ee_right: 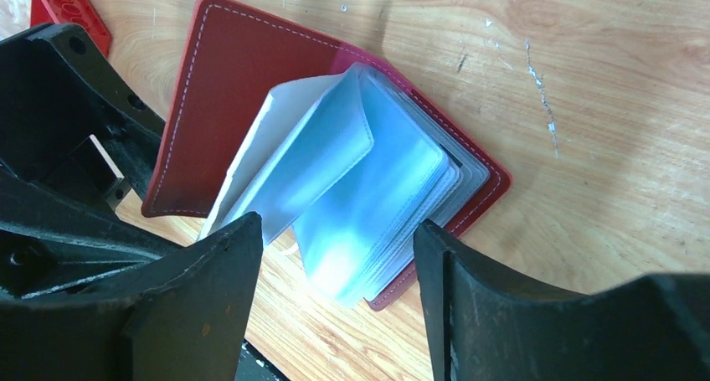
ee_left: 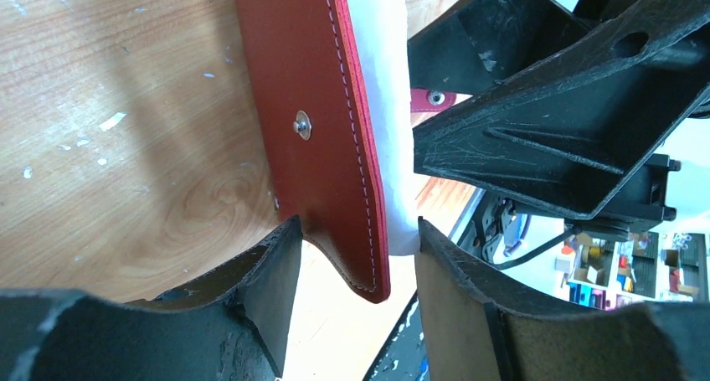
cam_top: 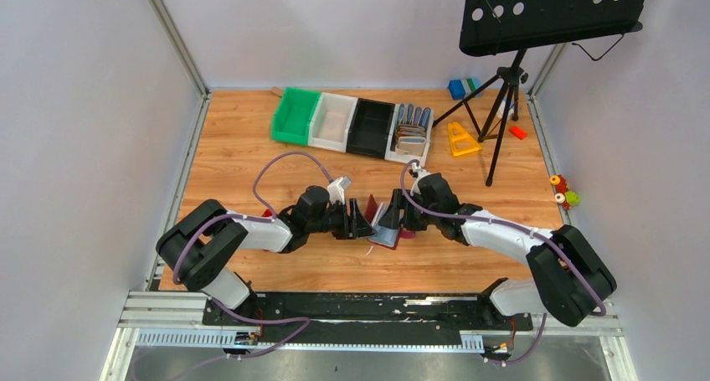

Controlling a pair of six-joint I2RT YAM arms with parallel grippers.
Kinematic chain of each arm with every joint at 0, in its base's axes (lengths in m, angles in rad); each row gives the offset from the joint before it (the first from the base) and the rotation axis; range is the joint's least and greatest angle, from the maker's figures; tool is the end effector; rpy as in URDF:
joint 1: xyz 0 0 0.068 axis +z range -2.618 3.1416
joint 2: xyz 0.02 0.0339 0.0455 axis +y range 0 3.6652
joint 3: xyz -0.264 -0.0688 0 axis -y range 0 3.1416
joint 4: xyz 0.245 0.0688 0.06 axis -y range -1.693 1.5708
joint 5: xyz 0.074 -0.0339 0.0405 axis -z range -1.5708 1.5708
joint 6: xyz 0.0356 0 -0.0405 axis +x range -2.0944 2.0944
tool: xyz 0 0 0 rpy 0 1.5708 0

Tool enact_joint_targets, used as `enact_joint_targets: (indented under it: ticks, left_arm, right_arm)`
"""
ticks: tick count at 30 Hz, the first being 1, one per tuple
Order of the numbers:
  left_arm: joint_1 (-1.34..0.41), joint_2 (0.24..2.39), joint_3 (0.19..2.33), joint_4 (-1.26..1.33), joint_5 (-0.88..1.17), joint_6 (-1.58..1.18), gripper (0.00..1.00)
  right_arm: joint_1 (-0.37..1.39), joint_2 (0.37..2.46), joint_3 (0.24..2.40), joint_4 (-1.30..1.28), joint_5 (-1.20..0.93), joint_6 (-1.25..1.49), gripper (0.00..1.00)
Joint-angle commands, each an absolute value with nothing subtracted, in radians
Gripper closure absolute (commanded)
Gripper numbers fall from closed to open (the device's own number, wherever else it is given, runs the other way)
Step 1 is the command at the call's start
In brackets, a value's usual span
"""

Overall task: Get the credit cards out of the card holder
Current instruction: Open the card holder at the center of the board.

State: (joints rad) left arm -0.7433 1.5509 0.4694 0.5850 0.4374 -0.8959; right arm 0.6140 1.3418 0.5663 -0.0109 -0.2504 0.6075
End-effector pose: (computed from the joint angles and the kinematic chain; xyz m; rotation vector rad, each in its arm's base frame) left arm 0.1932 -0.1981 0.1388 0.1304 2.3554 -1.3727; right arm 0.2022 0.1534 0.1651 -0.1385 2.5030 0.8519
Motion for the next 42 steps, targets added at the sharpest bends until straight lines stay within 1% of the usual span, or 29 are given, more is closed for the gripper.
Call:
enact_joint_targets:
  ticks: [1, 3, 7, 11, 13, 17, 24, 26, 27, 30, 31, 32, 36, 39, 42]
  left_arm:
    - [-0.732, 1.531, 0.482, 0.552, 0.419, -0.862, 0.41]
    - [-0.732, 1.549, 0.494, 0.537, 0.412, -0.851, 0.40]
    - [-0.735, 1.576, 0.514, 0.530, 0.403, -0.824, 0.29]
    - [-0.758, 1.555, 0.567, 0.409, 0.345, -0.733, 0.15]
    - [-0.778, 1.554, 0.607, 0.335, 0.298, -0.672, 0.12]
    - [-0.808, 1.589, 0.665, 0.262, 0.254, -0.616, 0.10]
    - [-0.816, 1.654, 0.692, 0.229, 0.216, -0.582, 0.11]
    - [-0.816, 1.677, 0.697, 0.229, 0.217, -0.586, 0.14]
    - [-0.816, 1.687, 0.698, 0.230, 0.218, -0.592, 0.18]
    - [-0.813, 1.706, 0.700, 0.229, 0.218, -0.608, 0.33]
    - [-0.813, 1.710, 0.700, 0.229, 0.216, -0.612, 0.36]
    - [-0.813, 1.713, 0.701, 0.225, 0.213, -0.614, 0.37]
    - [-0.813, 1.739, 0.712, 0.201, 0.209, -0.615, 0.29]
    - [-0.813, 1.739, 0.704, 0.210, 0.213, -0.624, 0.16]
    - [-0.810, 1.720, 0.670, 0.287, 0.253, -0.656, 0.10]
  right_arm:
    - [0.618, 1.357, 0.604, 0.004, -0.258, 0.593, 0.35]
    - [0.619, 1.365, 0.606, 0.010, -0.268, 0.593, 0.37]
    - [0.620, 1.369, 0.612, 0.016, -0.288, 0.599, 0.39]
    - [0.624, 1.354, 0.615, 0.016, -0.300, 0.607, 0.39]
    - [0.623, 1.350, 0.617, 0.024, -0.314, 0.612, 0.39]
    - [0.623, 1.352, 0.622, 0.046, -0.346, 0.632, 0.39]
    - [0.623, 1.368, 0.637, 0.065, -0.382, 0.650, 0.39]
    - [0.623, 1.371, 0.637, 0.072, -0.390, 0.655, 0.40]
    - [0.623, 1.370, 0.637, 0.075, -0.392, 0.657, 0.40]
    - [0.624, 1.369, 0.634, 0.077, -0.391, 0.660, 0.40]
    - [0.623, 1.369, 0.632, 0.076, -0.390, 0.660, 0.40]
    - [0.623, 1.368, 0.629, 0.077, -0.390, 0.660, 0.40]
    - [0.623, 1.364, 0.619, 0.087, -0.394, 0.669, 0.40]
    - [0.623, 1.366, 0.610, 0.106, -0.410, 0.683, 0.40]
    - [0.623, 1.371, 0.600, 0.138, -0.435, 0.704, 0.40]
